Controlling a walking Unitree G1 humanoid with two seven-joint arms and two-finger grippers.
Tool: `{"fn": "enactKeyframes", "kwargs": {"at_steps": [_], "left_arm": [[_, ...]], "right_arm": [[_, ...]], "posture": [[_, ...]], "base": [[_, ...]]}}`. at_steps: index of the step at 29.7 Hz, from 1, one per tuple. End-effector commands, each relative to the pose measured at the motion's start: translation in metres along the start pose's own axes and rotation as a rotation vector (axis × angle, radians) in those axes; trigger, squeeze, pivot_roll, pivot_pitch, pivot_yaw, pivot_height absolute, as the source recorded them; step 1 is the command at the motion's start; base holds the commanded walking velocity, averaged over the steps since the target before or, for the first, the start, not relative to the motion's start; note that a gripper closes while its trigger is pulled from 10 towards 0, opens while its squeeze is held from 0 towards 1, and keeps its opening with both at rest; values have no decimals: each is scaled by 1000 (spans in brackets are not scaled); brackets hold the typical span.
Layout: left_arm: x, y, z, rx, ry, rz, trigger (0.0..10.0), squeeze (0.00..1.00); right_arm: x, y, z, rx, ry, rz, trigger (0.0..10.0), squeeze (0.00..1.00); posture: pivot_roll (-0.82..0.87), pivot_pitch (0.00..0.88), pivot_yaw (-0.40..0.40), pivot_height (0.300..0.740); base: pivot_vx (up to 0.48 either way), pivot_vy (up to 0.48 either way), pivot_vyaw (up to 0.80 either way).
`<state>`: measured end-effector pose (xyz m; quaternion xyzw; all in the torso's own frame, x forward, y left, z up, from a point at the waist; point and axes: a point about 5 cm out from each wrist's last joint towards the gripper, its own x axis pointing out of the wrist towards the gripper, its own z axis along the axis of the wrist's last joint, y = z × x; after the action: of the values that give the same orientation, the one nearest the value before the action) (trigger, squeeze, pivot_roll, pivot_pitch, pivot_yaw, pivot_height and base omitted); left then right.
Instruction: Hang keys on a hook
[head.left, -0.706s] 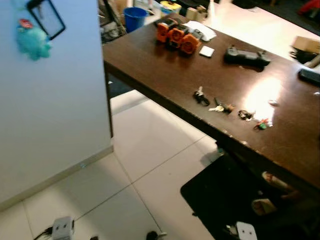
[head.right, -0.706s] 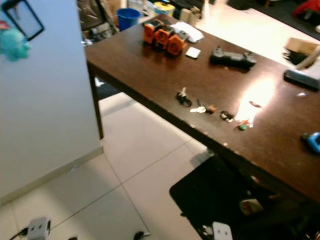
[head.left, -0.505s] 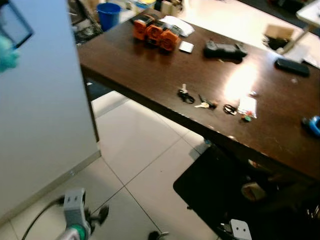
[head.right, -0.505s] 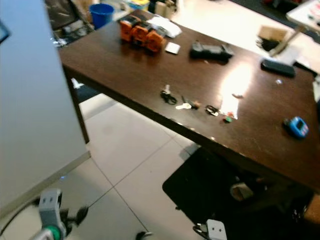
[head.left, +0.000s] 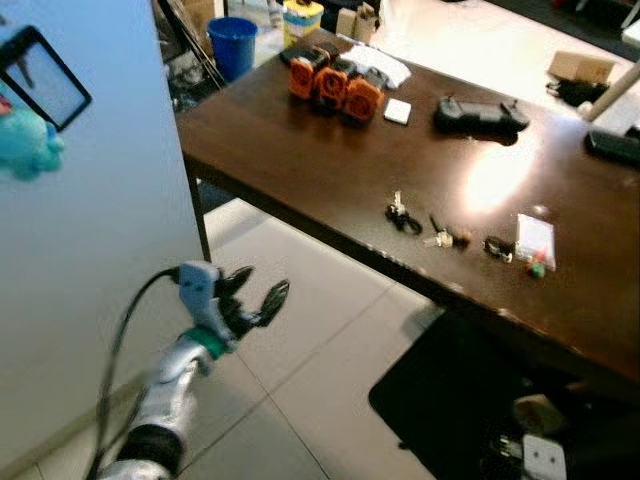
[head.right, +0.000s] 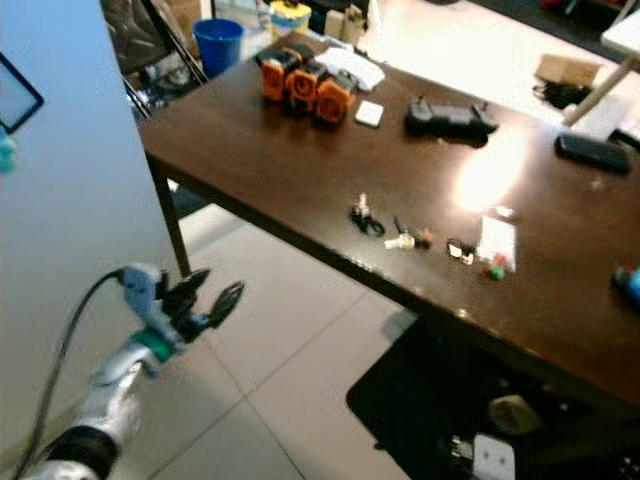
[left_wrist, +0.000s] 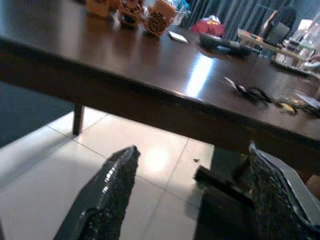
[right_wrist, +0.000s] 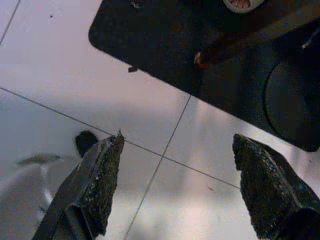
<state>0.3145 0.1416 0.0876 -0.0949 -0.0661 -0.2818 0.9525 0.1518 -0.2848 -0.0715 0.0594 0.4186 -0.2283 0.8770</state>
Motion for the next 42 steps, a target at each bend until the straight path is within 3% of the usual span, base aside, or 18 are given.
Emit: {"fn": "enactKeyframes", "kwargs": {"at_steps": [1, 6, 8, 13, 17, 22, 23, 31, 37, 41, 42], "left_arm": [[7, -13, 3, -10, -22, -76, 10000, 0], [11, -19, 12, -9, -53, -125, 10000, 0], [15, -34, 28, -17, -96, -272, 10000, 0], [15, -34, 28, -17, -96, -272, 10000, 0], [6, -45, 45, -9, -81, -454, 10000, 0], [0, -48, 56, 3, -76, -531, 10000, 0], [-1, -51, 60, 45, -58, -568, 10000, 0], [-1, -59, 73, 105, -46, -608, 10000, 0], [-4, -63, 66, 195, 54, -664, 10000, 0], [0, -62, 61, 232, 87, -626, 10000, 0], [5, -59, 59, 253, 88, -565, 10000, 0]], "right_arm": [[-1, -14, 1, 13, -6, -44, 10000, 0], [0, -15, 6, 1, -20, -44, 10000, 0], [1, -9, 8, -12, -21, -16, 10000, 0], [1, -9, 8, -12, -21, -16, 10000, 0], [1, 4, 0, -26, 7, 25, 10000, 0], [0, 4, -3, -29, 16, 26, 10000, 0], [-1, 2, -5, -26, 22, 24, 10000, 0], [-2, 1, -11, -21, 37, 22, 10000, 0], [-3, 0, -14, -25, 45, 20, 10000, 0], [-3, -1, -14, -35, 39, 15, 10000, 0], [-3, -1, -13, -37, 37, 12, 10000, 0]], "posture": [[7, 68, 25, 740], [4, 69, 26, 740], [2, 71, 29, 740], [2, 71, 29, 740], [13, 74, 28, 740], [12, 77, 30, 740], [11, 78, 30, 740], [5, 80, 31, 740], [2, 77, 31, 740], [2, 74, 34, 740], [1, 74, 34, 740]], "base": [[390, 0, 0], [393, 0, 0], [373, 0, -400], [352, 0, -800], [0, 0, -800], [0, 0, -800], [0, 0, -800], [0, 0, -800], [0, 0, -800], [0, 0, -800], [0, 0, 0]]}}
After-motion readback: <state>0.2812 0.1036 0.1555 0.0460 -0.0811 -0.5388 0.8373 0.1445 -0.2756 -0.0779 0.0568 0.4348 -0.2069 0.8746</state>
